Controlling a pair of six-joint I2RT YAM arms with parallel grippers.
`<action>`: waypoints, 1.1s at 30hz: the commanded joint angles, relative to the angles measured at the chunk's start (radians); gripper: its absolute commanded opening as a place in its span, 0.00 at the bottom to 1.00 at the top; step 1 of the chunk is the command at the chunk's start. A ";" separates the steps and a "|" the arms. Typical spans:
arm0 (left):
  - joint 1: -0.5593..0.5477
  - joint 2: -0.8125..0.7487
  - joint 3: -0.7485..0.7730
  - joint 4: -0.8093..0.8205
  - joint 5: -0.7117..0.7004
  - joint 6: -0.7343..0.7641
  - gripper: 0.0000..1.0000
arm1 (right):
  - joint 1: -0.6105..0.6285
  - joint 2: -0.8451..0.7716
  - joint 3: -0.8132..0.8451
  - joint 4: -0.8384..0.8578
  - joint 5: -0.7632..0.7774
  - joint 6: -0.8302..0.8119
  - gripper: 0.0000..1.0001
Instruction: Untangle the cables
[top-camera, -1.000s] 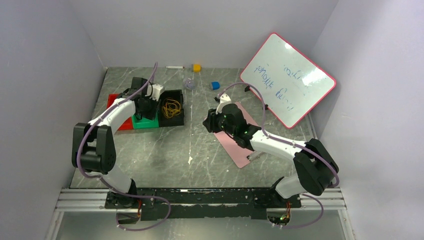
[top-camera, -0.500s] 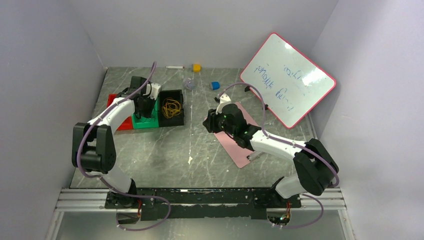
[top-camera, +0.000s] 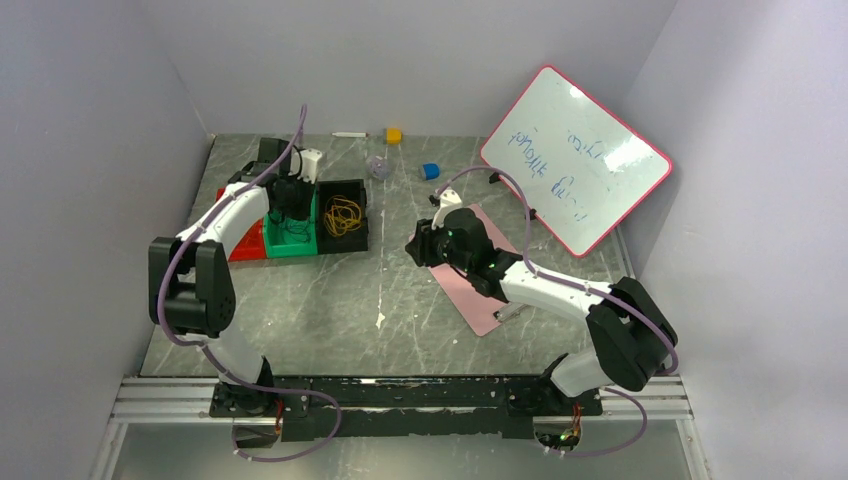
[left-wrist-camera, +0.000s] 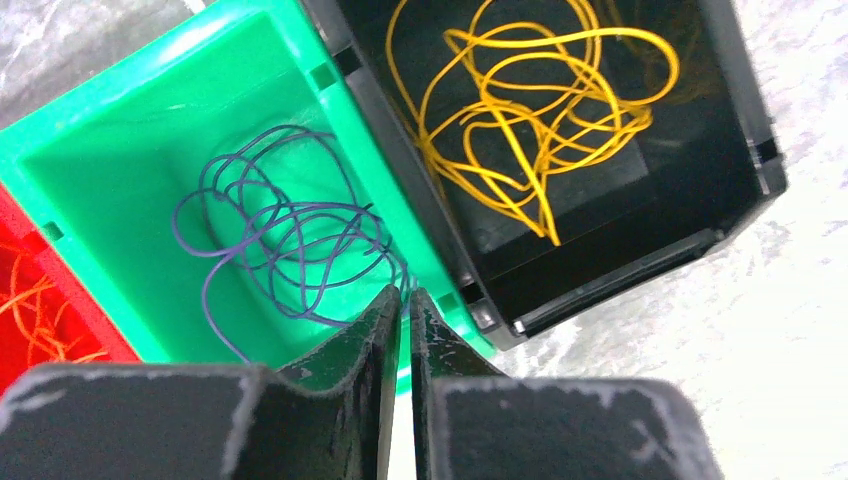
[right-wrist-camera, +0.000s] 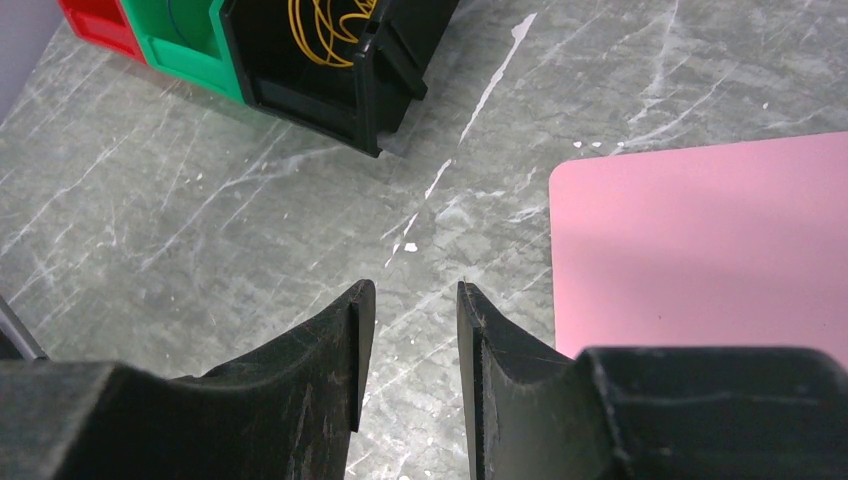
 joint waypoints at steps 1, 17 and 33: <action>0.005 0.003 0.039 0.020 0.112 -0.014 0.14 | -0.003 -0.004 -0.010 0.016 -0.010 0.004 0.40; 0.020 -0.099 -0.041 0.053 -0.044 -0.116 0.33 | -0.003 -0.014 -0.009 0.016 0.003 -0.003 0.40; 0.023 -0.617 -0.316 0.299 -0.011 -0.425 0.54 | -0.005 -0.302 0.008 -0.086 0.295 -0.096 0.44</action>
